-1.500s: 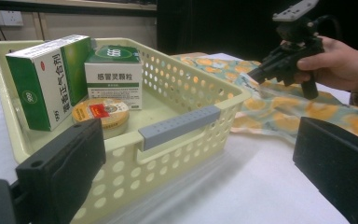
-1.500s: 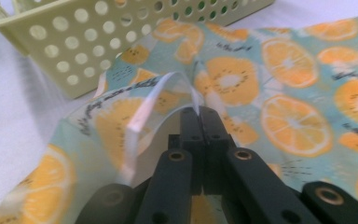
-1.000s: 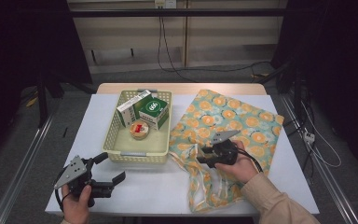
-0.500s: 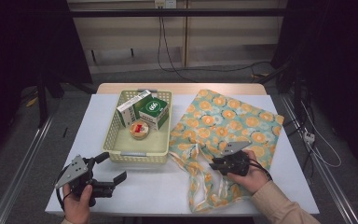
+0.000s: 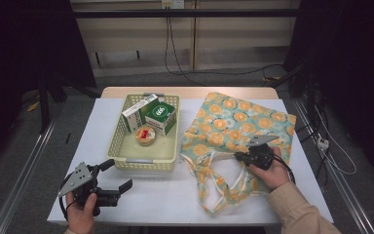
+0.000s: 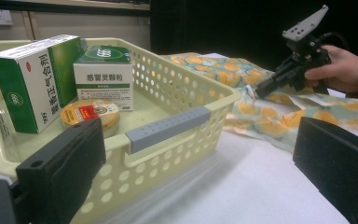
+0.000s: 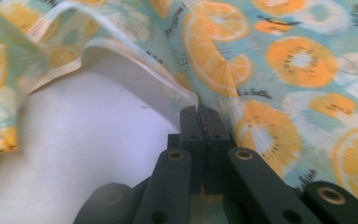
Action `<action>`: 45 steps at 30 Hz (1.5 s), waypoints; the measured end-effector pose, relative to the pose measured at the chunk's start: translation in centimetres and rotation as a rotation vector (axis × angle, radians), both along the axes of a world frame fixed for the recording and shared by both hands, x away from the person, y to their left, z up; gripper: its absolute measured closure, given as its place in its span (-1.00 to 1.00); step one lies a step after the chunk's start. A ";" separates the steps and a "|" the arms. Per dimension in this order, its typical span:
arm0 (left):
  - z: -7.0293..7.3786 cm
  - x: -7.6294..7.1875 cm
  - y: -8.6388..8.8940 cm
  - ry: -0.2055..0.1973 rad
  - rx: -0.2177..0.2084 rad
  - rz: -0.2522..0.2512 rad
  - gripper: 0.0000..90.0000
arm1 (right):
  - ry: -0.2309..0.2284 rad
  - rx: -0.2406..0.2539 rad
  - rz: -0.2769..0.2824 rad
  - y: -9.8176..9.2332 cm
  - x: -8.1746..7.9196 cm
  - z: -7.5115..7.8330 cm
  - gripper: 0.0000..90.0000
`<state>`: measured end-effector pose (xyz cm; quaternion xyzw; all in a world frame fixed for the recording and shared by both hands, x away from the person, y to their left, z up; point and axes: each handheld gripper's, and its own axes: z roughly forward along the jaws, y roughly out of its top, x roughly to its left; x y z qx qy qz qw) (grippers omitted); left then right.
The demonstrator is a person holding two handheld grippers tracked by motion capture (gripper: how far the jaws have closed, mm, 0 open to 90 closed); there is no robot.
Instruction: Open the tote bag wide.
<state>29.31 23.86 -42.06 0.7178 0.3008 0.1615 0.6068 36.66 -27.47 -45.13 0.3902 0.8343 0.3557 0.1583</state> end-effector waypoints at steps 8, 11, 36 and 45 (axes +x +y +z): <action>0.0 0.1 -0.1 -0.001 0.002 -0.005 -0.95 | 0.022 0.022 -0.029 -1.2 0.1 0.1 1.00; -0.1 0.1 -0.1 0.000 0.000 -0.006 -0.95 | 0.029 0.013 0.032 0.1 -0.5 0.1 1.00; -0.1 0.1 -0.3 0.009 0.002 -0.013 -0.95 | -0.001 0.149 0.085 3.2 -2.4 2.4 -0.25; -0.2 0.1 -0.3 0.010 0.003 -0.016 -0.95 | 0.026 0.140 0.182 6.4 -3.8 2.8 -0.55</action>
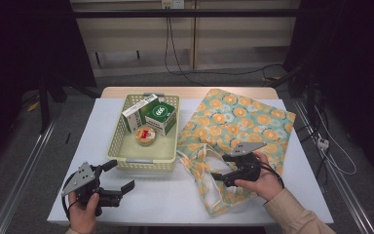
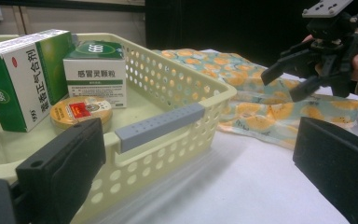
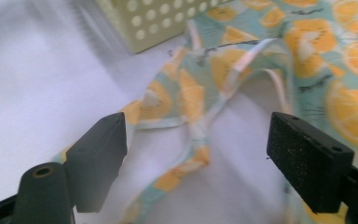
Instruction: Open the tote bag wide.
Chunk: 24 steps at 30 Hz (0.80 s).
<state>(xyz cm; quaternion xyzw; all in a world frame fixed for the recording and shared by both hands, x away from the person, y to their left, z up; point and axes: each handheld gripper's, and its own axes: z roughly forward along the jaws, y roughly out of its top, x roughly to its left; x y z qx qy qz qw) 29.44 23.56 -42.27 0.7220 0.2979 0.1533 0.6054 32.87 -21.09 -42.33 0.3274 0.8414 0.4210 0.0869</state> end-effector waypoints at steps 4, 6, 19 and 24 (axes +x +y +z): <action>0.0 -0.1 0.1 0.002 -0.003 0.001 -0.95 | 0.013 -0.006 0.024 1.1 -0.4 -0.4 -0.57; 0.0 -0.1 0.0 0.001 -0.002 0.000 -0.95 | 0.021 -0.009 0.042 1.5 -0.6 -0.7 -0.56; -0.1 -0.1 0.1 0.008 -0.013 0.002 -0.95 | 0.017 -0.100 0.053 2.0 -1.2 -2.0 -0.32; -0.1 -0.1 0.1 0.007 -0.015 0.001 -0.95 | 0.002 -0.160 0.035 1.6 -1.3 -2.6 -0.29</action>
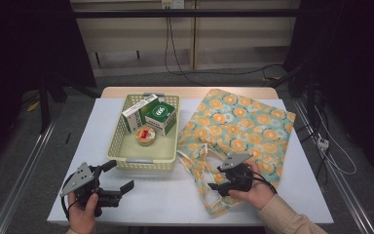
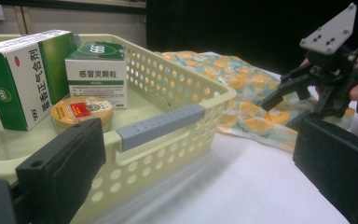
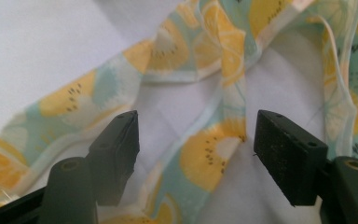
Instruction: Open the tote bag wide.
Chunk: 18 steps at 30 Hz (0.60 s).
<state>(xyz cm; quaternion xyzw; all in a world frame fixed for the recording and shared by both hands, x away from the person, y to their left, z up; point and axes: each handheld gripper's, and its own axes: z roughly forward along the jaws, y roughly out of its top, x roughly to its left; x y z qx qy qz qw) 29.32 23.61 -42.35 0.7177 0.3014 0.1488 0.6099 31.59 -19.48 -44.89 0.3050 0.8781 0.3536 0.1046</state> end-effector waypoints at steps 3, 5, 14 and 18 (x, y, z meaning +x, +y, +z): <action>0.0 0.0 -0.1 -0.002 -0.002 0.000 -0.95 | 0.008 -0.010 -0.002 -0.3 0.0 -0.3 -0.22; 0.1 0.0 -0.1 -0.005 0.000 -0.002 -0.95 | 0.005 -0.007 0.000 -0.4 0.0 -0.3 0.00; 0.3 0.0 0.0 -0.014 0.006 0.005 -0.95 | 0.038 0.005 0.048 -0.5 -0.1 0.3 0.97; 0.3 0.0 0.2 -0.017 0.001 0.012 -0.95 | 0.032 0.074 0.028 -1.6 0.2 1.5 1.00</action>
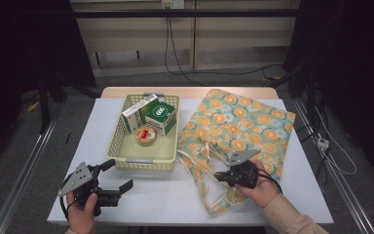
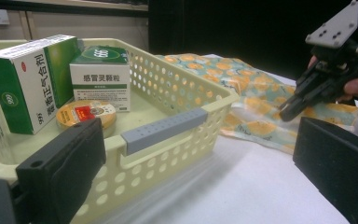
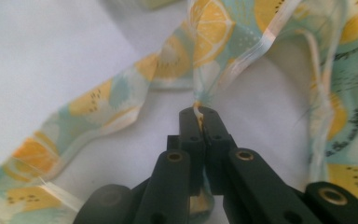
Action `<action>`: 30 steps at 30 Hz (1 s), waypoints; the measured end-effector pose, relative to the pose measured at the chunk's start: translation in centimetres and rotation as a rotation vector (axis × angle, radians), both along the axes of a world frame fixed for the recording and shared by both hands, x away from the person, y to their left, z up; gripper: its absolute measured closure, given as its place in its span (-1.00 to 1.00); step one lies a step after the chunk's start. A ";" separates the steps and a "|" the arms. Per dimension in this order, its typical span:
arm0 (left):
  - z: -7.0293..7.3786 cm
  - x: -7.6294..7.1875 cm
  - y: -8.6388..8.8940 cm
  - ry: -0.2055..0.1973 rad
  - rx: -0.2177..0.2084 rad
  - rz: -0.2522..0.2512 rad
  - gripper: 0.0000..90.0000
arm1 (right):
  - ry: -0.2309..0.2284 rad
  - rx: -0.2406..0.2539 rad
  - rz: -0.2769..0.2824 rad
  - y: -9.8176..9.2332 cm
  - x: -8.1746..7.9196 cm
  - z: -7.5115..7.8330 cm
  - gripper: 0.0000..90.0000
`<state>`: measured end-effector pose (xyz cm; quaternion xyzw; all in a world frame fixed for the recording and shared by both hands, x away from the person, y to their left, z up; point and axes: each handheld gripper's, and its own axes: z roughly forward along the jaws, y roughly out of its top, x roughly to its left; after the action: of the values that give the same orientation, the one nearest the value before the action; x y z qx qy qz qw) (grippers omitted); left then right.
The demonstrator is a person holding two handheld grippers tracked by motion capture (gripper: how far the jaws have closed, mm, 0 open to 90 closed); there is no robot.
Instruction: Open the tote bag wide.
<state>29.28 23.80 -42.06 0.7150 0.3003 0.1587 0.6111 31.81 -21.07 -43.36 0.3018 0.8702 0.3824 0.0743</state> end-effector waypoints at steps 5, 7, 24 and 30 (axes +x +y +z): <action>0.0 0.1 0.1 -0.001 -0.001 0.000 -0.95 | -0.010 0.052 -0.032 -1.3 0.6 1.1 1.00; 0.0 0.1 0.1 -0.003 0.003 0.001 -0.95 | -0.008 0.071 -0.040 -1.9 0.9 1.5 1.00; 0.1 0.0 -0.3 -0.004 0.017 0.000 -0.95 | -0.044 0.185 -0.105 -6.1 5.4 3.7 1.00; 0.1 0.0 -0.3 -0.005 0.031 -0.006 -0.95 | -0.011 0.158 -0.124 -7.0 7.5 3.6 1.00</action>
<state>29.31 23.53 -41.97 0.7249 0.2941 0.1635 0.6010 39.33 -28.10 -39.74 0.3582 0.8165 0.4459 0.0785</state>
